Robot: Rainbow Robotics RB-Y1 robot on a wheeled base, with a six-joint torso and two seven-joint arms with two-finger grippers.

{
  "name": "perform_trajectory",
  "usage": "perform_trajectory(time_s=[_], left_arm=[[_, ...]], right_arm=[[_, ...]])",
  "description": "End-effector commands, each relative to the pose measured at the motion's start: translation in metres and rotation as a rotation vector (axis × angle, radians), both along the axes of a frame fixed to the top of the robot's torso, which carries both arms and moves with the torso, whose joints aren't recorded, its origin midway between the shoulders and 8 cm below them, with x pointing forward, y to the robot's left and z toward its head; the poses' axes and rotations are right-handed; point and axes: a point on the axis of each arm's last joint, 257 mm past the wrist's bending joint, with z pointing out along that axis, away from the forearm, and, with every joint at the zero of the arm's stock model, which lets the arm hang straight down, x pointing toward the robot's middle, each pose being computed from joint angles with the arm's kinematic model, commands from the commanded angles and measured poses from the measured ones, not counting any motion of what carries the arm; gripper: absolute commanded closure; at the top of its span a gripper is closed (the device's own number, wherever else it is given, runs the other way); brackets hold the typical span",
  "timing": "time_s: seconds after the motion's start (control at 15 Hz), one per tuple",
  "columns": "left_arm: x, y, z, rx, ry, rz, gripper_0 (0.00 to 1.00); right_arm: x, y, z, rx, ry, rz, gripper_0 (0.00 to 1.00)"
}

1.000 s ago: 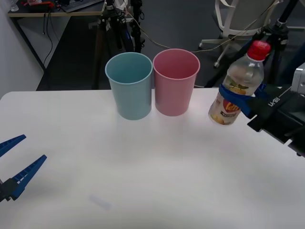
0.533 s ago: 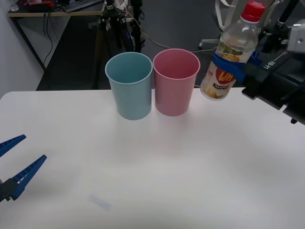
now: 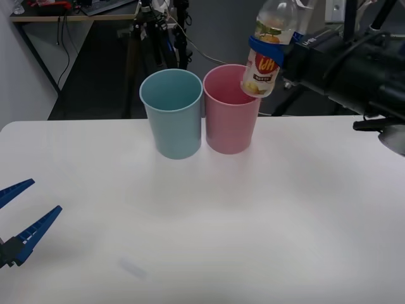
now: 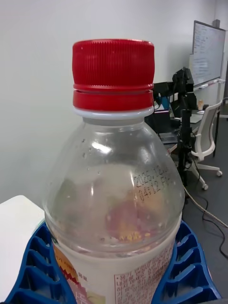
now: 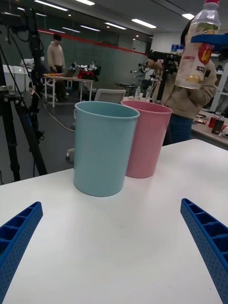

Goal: Grasp the object on the table and drop it into the matching bin: aluminum can to the light blue bin, PET bottle to the pink bin.

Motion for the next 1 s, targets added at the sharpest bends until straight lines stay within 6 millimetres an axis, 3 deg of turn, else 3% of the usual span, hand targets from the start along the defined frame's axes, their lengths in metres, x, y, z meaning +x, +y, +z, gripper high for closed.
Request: perform_trajectory(time_s=[0.07, 0.4, 1.0], left_arm=[[0.0, 0.0, 0.0, 0.0, 0.0, 0.0, 0.0], [0.0, 0.0, 0.0, 0.0, 0.0, 0.0, 0.0], [0.0, 0.0, 0.0, 0.0, 0.0, 0.0, 0.0]], right_arm=[[0.035, 0.009, -0.001, -0.014, 0.005, -0.029, 1.0], [0.08, 0.009, 0.002, -0.007, -0.007, -0.098, 1.0], [0.104, 0.029, -0.016, -0.044, -0.03, -0.128, 1.0]])
